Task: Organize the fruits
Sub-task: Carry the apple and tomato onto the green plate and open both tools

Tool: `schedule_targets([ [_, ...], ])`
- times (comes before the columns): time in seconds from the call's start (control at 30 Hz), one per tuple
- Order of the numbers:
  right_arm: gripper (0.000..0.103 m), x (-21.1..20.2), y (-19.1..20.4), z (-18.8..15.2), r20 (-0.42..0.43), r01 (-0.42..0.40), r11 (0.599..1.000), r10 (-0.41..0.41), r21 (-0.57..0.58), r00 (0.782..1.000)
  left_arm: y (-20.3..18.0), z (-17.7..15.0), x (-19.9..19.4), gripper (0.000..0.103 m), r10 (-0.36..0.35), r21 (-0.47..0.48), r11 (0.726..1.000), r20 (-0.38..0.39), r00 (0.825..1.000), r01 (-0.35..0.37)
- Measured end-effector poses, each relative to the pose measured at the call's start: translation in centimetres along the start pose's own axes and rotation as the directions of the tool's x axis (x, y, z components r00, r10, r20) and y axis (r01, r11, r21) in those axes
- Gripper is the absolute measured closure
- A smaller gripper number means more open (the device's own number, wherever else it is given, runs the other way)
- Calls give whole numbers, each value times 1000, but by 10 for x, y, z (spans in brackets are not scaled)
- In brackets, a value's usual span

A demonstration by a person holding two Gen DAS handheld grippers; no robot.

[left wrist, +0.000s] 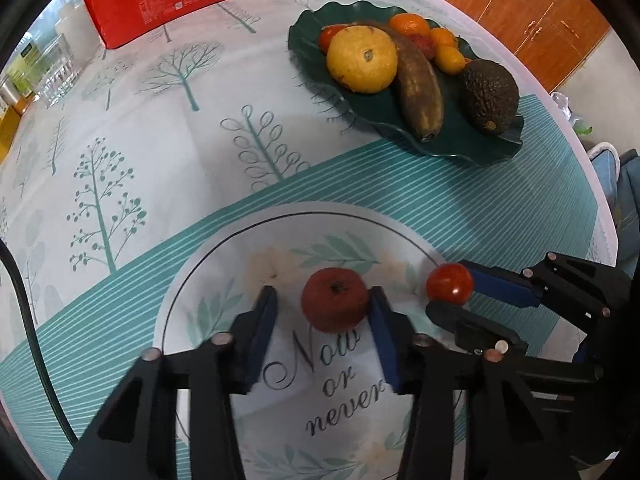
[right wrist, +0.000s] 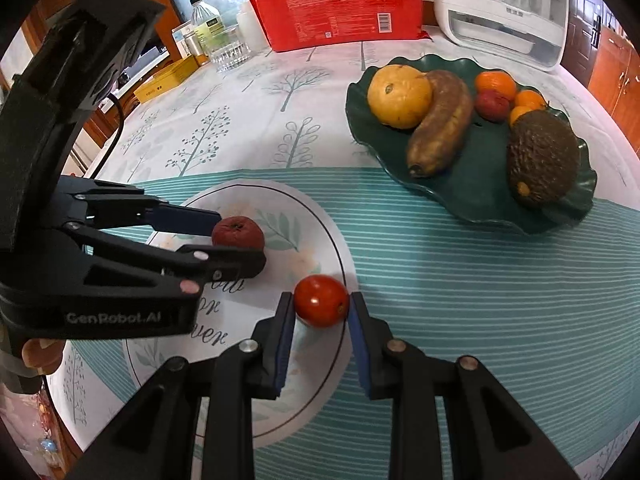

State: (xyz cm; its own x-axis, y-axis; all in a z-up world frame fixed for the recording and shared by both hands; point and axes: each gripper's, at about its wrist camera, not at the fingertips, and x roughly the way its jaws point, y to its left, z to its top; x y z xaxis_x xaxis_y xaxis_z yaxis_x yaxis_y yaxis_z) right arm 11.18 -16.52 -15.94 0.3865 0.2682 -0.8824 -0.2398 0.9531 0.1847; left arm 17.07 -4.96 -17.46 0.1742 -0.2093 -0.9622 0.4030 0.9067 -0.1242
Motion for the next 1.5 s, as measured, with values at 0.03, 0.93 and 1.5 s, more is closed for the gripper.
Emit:
schedule_targets([
  [0.03,76,-1,-1,-1,0,-1,1000,1,1,1000,-2,1,0,73,0,3,1000,3,1000,0],
  [0.93,76,-121,-73,104,259,130,991,-132,23,957,-92,120,-118,73,73,135,983,328,942,-123],
  [1.5,75,-58,-144,140,134,209,962,-233,175,963,-85,198,-42,73,73,-18,997,256,964,-71],
])
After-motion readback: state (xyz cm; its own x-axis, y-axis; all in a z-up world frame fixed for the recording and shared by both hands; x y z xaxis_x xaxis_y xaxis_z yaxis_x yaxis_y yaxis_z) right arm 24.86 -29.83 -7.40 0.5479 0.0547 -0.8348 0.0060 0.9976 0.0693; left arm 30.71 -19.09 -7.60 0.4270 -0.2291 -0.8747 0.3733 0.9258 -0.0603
